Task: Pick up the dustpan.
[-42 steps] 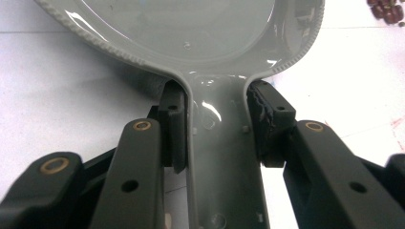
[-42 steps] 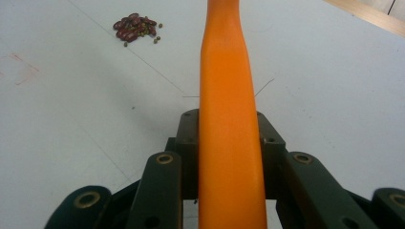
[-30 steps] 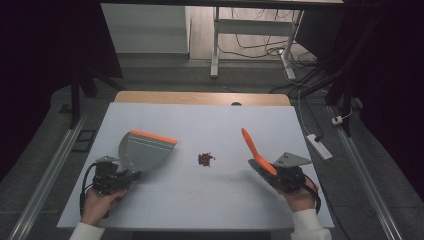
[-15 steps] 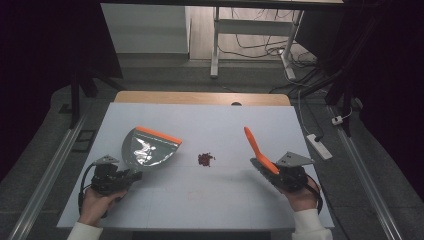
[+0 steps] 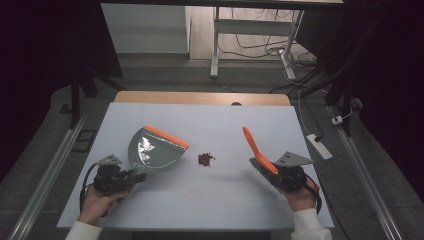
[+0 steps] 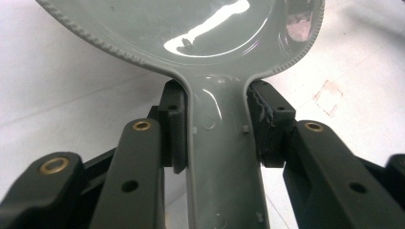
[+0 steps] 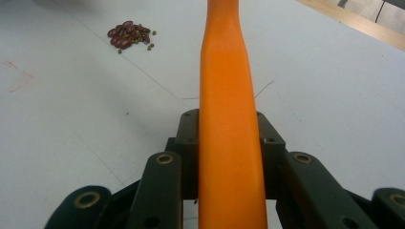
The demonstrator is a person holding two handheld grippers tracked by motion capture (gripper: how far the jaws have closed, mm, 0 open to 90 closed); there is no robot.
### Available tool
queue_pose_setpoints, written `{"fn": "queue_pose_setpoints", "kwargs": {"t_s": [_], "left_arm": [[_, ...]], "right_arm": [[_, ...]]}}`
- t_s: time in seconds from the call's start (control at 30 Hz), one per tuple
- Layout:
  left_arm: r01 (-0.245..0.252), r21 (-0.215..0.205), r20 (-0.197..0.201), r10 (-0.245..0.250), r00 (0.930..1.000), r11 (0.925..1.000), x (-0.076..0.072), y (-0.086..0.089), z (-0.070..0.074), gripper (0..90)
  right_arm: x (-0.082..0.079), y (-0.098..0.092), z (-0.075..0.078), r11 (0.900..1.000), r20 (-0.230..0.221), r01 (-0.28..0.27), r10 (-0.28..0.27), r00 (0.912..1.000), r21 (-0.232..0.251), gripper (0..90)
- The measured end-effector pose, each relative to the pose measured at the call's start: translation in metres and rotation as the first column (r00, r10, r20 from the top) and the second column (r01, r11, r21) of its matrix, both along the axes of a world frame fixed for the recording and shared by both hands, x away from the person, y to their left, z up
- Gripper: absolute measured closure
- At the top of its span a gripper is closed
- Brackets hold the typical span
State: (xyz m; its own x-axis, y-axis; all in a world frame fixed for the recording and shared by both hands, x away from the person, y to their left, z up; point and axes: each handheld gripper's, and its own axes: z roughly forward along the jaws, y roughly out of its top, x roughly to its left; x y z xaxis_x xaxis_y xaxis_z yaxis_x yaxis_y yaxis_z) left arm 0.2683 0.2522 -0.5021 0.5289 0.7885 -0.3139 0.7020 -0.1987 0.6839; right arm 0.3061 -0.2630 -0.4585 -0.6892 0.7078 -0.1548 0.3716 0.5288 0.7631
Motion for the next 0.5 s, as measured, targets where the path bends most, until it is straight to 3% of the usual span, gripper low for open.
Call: {"fn": "queue_pose_setpoints", "kwargs": {"t_s": [0.3,0.5], "left_arm": [[0.066,0.007,-0.007,-0.066,0.9978,0.9978,0.018,-0.003,0.006,61.7],[0.117,0.007,0.003,-0.117,0.9932,0.9931,0.017,-0.009,0.008,61.7]], "right_arm": [[0.001,-0.001,0.003,1.0,0.007,0.01,-0.01,0.9999,0.008,70.2],[0.001,0.003,0.005,1.0,0.013,0.003,-0.004,0.9999,0.013,70.2]]}}
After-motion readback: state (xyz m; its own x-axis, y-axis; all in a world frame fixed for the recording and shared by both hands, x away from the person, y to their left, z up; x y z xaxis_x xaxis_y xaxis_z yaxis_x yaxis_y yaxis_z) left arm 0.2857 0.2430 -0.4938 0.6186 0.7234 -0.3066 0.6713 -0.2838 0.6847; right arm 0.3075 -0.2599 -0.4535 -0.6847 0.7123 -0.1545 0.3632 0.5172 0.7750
